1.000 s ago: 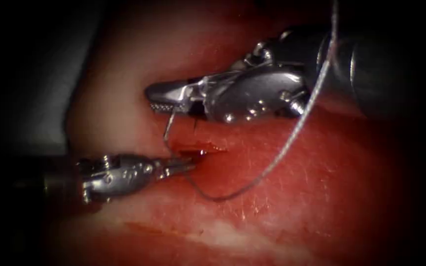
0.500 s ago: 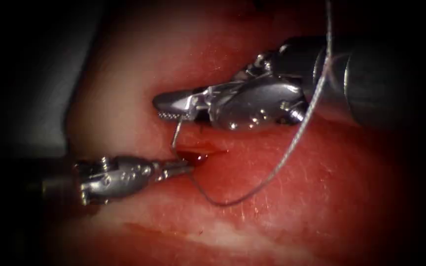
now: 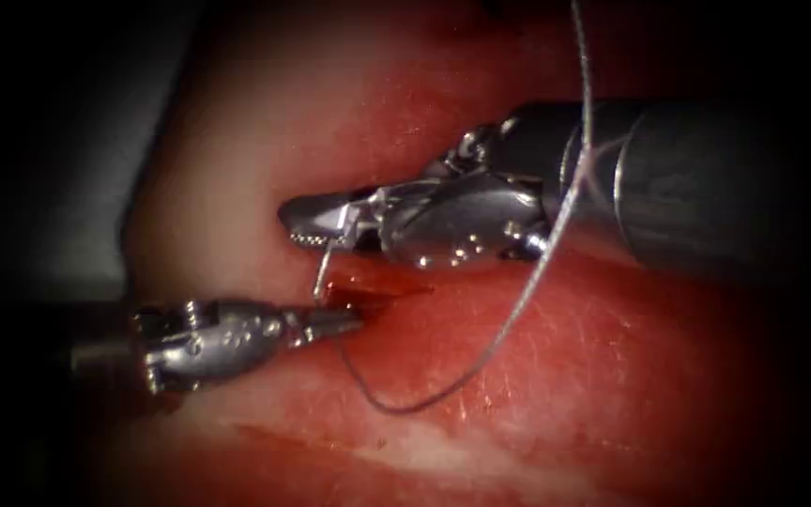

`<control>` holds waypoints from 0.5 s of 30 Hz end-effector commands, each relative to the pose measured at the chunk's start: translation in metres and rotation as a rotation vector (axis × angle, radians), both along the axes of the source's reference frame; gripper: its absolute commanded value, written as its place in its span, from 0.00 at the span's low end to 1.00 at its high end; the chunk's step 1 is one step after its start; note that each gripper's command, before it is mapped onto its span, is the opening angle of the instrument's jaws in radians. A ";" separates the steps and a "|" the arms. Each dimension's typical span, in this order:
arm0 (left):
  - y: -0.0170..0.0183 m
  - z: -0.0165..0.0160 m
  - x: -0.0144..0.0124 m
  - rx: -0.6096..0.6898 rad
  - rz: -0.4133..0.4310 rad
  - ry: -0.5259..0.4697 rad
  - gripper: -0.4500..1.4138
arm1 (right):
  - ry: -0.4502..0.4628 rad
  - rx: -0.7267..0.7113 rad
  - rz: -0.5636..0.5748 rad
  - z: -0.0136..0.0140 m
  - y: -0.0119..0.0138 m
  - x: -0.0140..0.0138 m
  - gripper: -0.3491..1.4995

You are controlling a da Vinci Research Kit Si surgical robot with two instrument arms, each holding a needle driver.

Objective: Wound Closure

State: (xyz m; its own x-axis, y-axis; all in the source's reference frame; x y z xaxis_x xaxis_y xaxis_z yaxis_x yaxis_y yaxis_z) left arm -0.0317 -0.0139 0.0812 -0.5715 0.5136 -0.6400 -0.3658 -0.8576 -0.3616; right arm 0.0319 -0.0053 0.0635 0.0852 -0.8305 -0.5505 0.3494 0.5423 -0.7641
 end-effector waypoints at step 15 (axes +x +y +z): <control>-0.0003 0.0008 -0.0008 -0.002 0.000 0.001 0.17 | 0.096 0.094 0.108 0.0001 -0.0002 0.0000 0.00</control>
